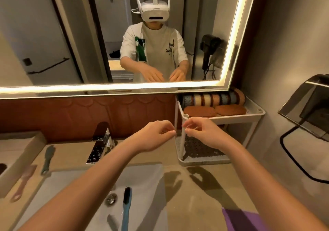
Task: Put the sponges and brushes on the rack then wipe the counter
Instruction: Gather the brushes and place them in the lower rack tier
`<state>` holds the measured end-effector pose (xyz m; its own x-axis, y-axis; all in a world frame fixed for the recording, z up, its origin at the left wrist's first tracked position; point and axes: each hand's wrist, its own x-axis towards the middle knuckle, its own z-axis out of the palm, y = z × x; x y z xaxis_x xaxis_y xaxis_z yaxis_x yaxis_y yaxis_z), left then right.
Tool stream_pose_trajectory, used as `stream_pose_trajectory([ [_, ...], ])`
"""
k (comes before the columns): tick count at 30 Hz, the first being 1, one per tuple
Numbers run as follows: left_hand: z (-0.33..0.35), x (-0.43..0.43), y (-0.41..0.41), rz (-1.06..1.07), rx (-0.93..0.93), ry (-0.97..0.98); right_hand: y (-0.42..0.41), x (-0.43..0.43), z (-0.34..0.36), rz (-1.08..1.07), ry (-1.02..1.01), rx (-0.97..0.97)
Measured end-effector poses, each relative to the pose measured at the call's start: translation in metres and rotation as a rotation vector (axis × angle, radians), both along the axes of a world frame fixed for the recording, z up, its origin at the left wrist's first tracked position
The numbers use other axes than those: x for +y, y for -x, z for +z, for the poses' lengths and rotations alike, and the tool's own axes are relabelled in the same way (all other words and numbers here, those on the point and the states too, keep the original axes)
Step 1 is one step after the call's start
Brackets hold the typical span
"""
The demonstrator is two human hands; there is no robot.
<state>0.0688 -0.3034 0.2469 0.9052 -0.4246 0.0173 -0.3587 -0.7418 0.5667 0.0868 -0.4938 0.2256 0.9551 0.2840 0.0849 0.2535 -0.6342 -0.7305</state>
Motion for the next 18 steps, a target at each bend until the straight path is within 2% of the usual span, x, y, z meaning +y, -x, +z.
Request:
stream_pose_trajectory([
  [8,-0.043,0.094,0.064,0.112,0.187,-0.167,0.047,0.086,-0.054,0.23,0.098,0.186],
  [11,-0.069,0.133,0.088,0.206,0.304,-0.141,0.067,0.121,-0.086,0.258,0.12,0.257],
  [18,-0.121,0.21,0.144,0.361,0.441,-0.124,0.109,0.184,-0.139,0.319,0.119,0.388],
])
